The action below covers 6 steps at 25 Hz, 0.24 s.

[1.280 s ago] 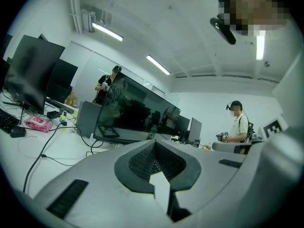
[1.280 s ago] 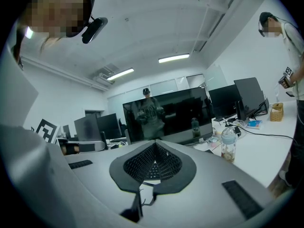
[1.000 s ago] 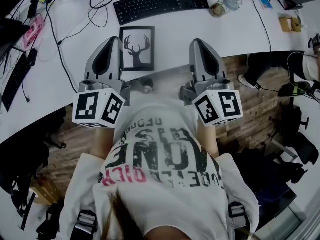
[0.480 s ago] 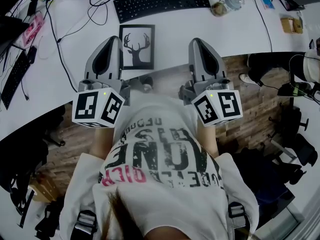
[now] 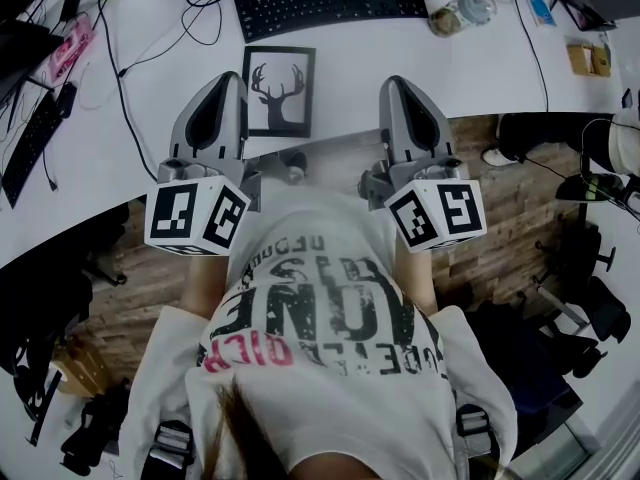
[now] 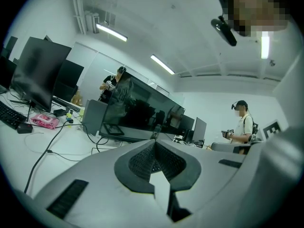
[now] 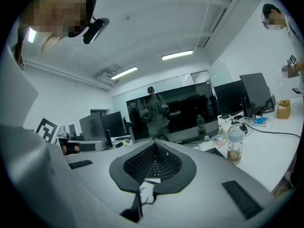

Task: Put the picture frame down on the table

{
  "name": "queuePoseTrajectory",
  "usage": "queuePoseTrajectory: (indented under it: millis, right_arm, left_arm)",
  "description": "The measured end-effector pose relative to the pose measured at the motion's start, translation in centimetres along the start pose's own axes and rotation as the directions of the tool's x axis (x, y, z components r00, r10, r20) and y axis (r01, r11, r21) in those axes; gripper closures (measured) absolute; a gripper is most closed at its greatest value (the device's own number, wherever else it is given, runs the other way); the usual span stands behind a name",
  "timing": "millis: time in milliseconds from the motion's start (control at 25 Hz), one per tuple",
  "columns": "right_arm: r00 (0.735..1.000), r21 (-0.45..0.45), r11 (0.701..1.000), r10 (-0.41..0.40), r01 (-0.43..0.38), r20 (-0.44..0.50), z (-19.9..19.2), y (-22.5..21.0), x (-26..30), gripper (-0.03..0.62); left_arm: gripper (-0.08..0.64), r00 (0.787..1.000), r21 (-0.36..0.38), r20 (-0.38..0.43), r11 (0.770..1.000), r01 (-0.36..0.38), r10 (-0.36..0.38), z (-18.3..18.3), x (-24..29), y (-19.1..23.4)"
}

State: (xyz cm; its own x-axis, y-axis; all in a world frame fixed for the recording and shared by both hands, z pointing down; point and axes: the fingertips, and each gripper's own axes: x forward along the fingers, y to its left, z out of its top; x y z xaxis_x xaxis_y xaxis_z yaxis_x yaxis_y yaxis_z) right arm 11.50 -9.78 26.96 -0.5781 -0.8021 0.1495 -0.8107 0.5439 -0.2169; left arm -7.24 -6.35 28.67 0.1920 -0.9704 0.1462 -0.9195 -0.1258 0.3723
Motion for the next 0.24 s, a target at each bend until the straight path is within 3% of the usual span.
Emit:
queuePoseTrajectory:
  millis: [240]
  right_arm:
    - [1.0,-0.002,1.0,0.01,-0.01,-0.007,-0.28,0.13,0.37,0.594]
  left_arm:
    - [0.557,1.0,-0.004,0.003,1.0,-0.013,0.013,-0.1,-0.27,0.44]
